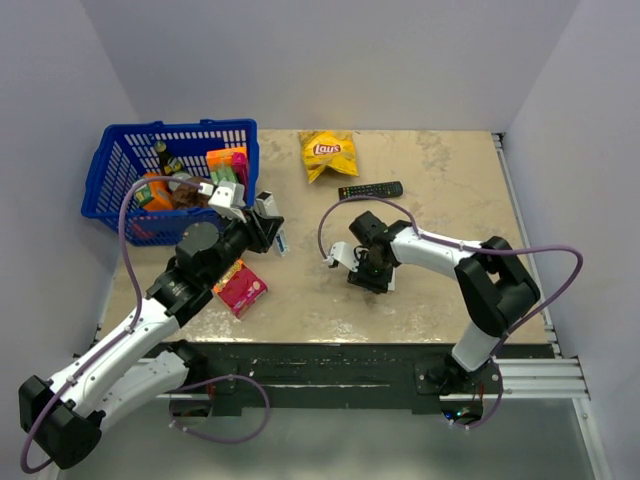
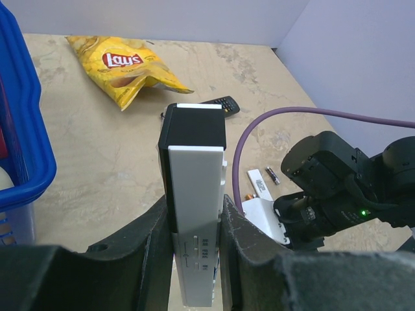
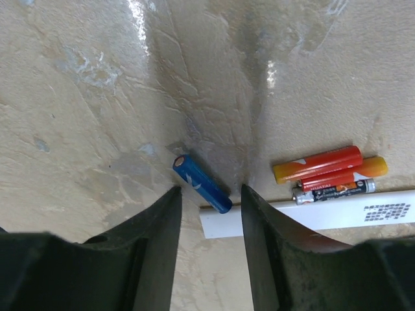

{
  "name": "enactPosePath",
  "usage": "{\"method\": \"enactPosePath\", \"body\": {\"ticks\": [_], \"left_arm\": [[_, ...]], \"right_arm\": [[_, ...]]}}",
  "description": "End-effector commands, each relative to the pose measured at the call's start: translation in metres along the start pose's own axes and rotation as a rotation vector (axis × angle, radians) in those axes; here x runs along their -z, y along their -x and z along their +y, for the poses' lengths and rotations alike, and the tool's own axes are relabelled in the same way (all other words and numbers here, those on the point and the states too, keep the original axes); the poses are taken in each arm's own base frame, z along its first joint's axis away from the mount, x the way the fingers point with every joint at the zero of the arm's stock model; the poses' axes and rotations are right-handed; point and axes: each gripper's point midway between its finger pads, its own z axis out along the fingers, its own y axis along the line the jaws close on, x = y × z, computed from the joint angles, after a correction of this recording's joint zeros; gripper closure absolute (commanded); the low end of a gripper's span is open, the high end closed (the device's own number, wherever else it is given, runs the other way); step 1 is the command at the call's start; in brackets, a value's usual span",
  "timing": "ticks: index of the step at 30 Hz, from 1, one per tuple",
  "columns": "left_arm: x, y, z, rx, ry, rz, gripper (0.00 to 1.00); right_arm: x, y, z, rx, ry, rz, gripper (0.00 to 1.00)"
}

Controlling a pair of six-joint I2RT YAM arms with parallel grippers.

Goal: Load the batteries into the remote control
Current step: Pick up the battery from the center of the board.

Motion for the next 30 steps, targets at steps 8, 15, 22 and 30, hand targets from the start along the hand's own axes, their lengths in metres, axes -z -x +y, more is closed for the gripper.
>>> {"method": "enactPosePath", "body": {"ticks": [8, 15, 22, 30], "left_arm": [[-0.001, 0.030, -0.013, -0.012, -0.040, -0.081, 1.00], [0.000, 0.030, -0.013, -0.009, -0.039, -0.083, 1.00], [-0.002, 0.028, -0.015, 0.001, -0.050, -0.076, 1.00], [-0.003, 0.024, -0.017, 0.016, -0.060, -0.066, 1.00]], "right_arm": [[-0.014, -0.003, 0.005, -0.001, 0.035, 0.024, 0.60], [-0.009, 0.013, 0.009, -0.074, 0.071, -0.020, 0.74], [-0.007, 0.031, 0.017, -0.212, 0.126, -0.057, 0.85], [-0.013, 0.056, 0.011, -0.428, 0.078, -0.091, 0.87]]}}
